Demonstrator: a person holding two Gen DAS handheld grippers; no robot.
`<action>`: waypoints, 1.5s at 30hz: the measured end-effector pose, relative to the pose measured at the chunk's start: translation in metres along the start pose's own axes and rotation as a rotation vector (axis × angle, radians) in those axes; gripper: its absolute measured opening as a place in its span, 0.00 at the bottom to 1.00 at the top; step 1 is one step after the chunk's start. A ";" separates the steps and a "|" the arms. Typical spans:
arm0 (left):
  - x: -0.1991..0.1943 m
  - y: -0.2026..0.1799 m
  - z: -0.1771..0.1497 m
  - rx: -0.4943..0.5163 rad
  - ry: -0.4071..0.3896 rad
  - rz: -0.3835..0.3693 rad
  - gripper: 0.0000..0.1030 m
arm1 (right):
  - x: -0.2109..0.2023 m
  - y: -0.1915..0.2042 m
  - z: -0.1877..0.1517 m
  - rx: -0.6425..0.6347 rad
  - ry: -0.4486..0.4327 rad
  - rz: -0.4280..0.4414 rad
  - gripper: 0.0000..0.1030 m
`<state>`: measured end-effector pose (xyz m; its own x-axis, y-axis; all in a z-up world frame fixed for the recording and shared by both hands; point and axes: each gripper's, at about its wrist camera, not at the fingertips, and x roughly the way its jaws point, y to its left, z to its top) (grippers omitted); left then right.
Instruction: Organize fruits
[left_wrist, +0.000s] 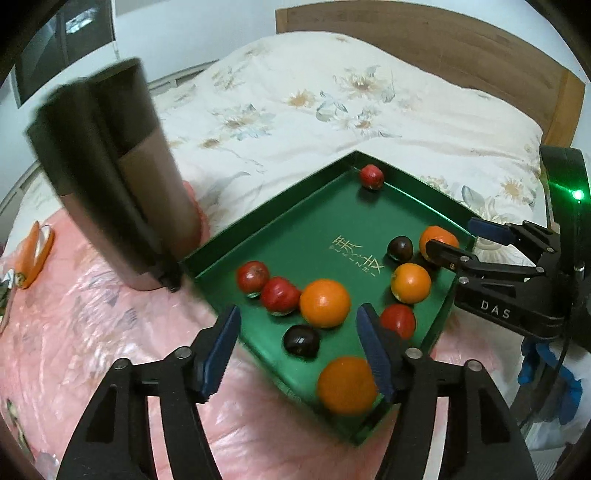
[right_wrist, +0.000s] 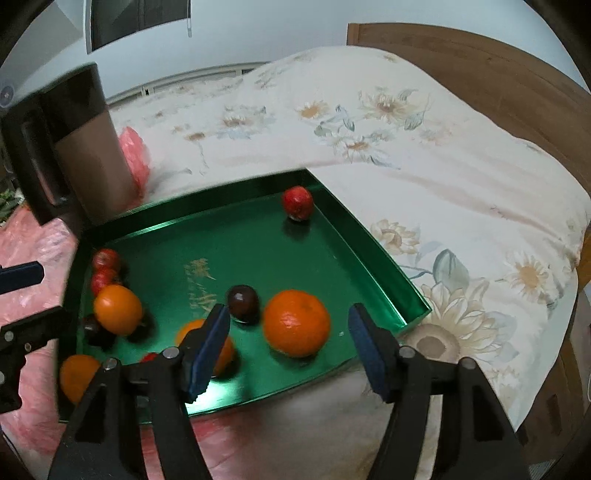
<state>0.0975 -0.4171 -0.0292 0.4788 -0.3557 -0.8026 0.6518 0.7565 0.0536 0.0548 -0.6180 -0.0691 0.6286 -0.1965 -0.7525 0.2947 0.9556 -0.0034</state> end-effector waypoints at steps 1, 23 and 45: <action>-0.008 0.004 -0.003 -0.005 -0.010 0.008 0.60 | -0.006 0.004 0.000 0.003 -0.009 0.005 1.00; -0.176 0.131 -0.132 -0.264 -0.176 0.322 0.92 | -0.131 0.192 -0.042 -0.155 -0.175 0.203 1.00; -0.241 0.208 -0.206 -0.403 -0.270 0.406 0.95 | -0.193 0.287 -0.048 -0.266 -0.257 0.200 1.00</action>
<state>-0.0036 -0.0606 0.0532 0.8070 -0.0832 -0.5847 0.1396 0.9888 0.0520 -0.0166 -0.2952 0.0432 0.8235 -0.0179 -0.5670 -0.0261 0.9973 -0.0693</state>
